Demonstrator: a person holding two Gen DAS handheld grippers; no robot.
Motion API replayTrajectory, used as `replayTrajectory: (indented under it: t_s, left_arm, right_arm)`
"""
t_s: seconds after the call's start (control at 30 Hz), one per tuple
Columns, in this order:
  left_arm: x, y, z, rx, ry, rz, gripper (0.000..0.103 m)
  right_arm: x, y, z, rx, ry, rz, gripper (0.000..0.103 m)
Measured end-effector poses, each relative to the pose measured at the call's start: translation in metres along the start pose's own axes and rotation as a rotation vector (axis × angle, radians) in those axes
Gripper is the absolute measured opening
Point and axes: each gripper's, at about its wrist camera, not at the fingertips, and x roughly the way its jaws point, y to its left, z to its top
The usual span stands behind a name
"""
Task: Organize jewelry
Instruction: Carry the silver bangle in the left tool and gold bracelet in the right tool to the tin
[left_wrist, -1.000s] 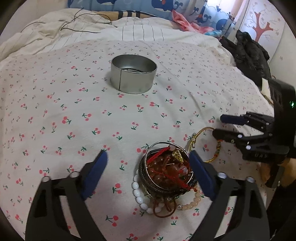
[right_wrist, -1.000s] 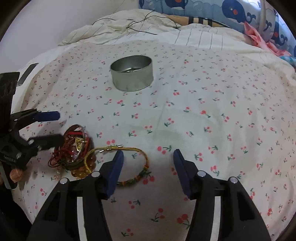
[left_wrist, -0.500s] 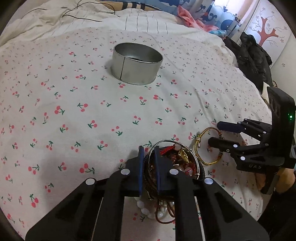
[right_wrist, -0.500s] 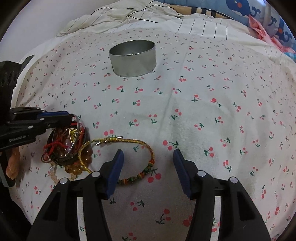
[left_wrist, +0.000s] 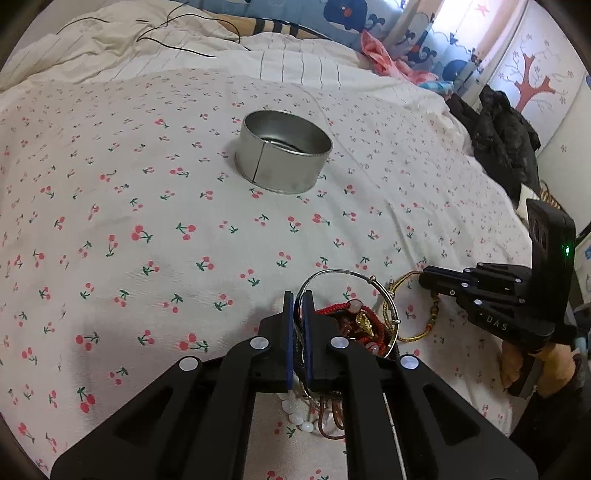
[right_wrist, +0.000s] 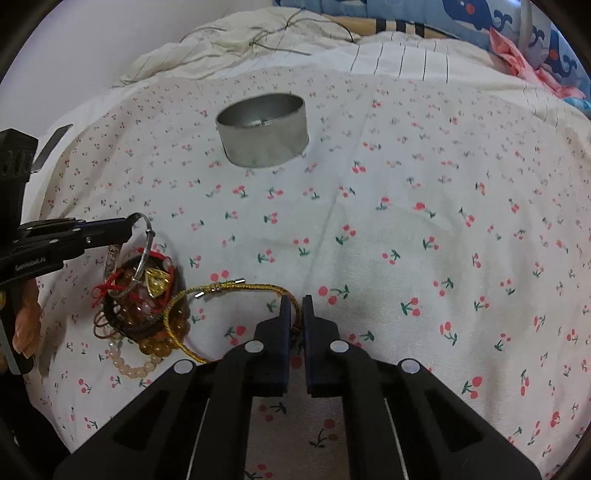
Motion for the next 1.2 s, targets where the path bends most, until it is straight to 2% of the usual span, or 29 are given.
replayTrajectory:
  t_s: [0.37, 0.57, 0.7, 0.9, 1.2]
  left_arm:
    - [-0.008, 0.0, 0.003, -0.001, -0.007, -0.02, 0.004]
    - [-0.018, 0.001, 0.016, 0.003, -0.034, -0.007, 0.004]
    - [-0.021, 0.005, 0.039, -0.004, -0.066, 0.011, 0.004]
    - [-0.014, 0.007, 0.09, -0.003, -0.116, 0.031, 0.004]
    - [0.025, 0.006, 0.146, 0.011, -0.11, 0.052, 0.004]
  right_arm:
    - [-0.044, -0.002, 0.015, 0.05, -0.219, 0.044, 0.006]
    - [-0.056, 0.0, 0.031, 0.073, -0.306, 0.074, 0.006]
    - [-0.059, 0.002, 0.041, 0.084, -0.348, 0.075, 0.006]
    - [-0.055, -0.007, 0.047, 0.146, -0.381, 0.069, 0.006]
    - [-0.052, -0.016, 0.042, 0.191, -0.383, 0.075, 0.006]
